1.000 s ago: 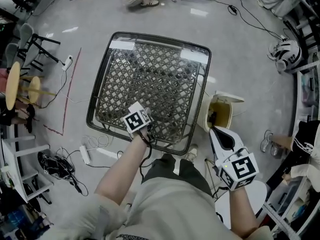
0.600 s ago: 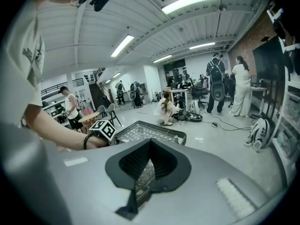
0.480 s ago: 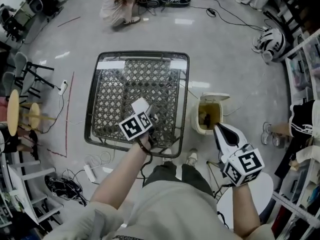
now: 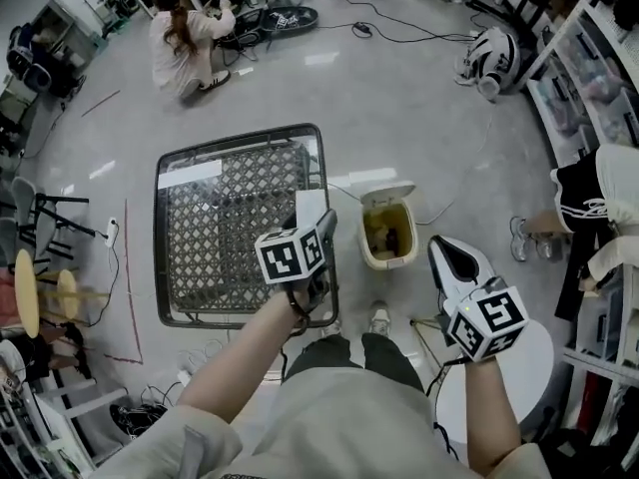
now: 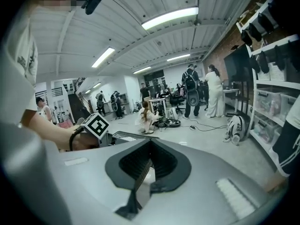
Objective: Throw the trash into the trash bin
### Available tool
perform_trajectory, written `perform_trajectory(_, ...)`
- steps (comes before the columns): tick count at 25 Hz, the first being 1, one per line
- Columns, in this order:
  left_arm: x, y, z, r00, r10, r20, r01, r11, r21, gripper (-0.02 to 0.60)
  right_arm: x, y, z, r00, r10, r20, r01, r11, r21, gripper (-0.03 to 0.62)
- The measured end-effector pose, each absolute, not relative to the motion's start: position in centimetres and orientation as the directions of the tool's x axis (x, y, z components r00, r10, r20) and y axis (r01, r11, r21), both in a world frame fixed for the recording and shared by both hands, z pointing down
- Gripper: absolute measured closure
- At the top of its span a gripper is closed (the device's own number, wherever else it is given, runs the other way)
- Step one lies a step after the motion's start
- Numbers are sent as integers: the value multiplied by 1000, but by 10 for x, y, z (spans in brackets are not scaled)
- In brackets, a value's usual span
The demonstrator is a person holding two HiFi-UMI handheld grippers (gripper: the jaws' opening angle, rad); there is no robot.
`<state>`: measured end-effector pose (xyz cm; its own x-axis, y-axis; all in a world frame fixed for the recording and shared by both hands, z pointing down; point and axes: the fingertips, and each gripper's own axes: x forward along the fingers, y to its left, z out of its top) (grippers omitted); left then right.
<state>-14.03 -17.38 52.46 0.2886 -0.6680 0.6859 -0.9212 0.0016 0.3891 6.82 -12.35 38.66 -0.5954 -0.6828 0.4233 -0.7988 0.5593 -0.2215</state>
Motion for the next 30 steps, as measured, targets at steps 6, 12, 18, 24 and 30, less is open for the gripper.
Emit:
perform_trajectory(6,-79,-187,544,342,-636,692,-928,-114,354,407,107,-120,406,-547,-716,433,-835,497,-235,591)
perform_trajectory(12,-53,-183,602,376,-552,744,-914,-91,394,411,130,-111,456,-520,-705,483,-854,437,-281,591)
perform_trajectory(18,-23,-179,642,380,-508,773,-917,-97,387,411,155,-94,491,-495,-697,519,-869,384,-313,591)
perform_trajectory(24,7,-185,701,367,-428,826,-930,-162,329,411,176,-93,528,-472,-700,536,-881,344,-325,591)
perform_trajectory(30,25,-188,775,339,-356,871,-936,-217,277,411,190,-97,583,-464,-688,558,-884,318,-343,591)
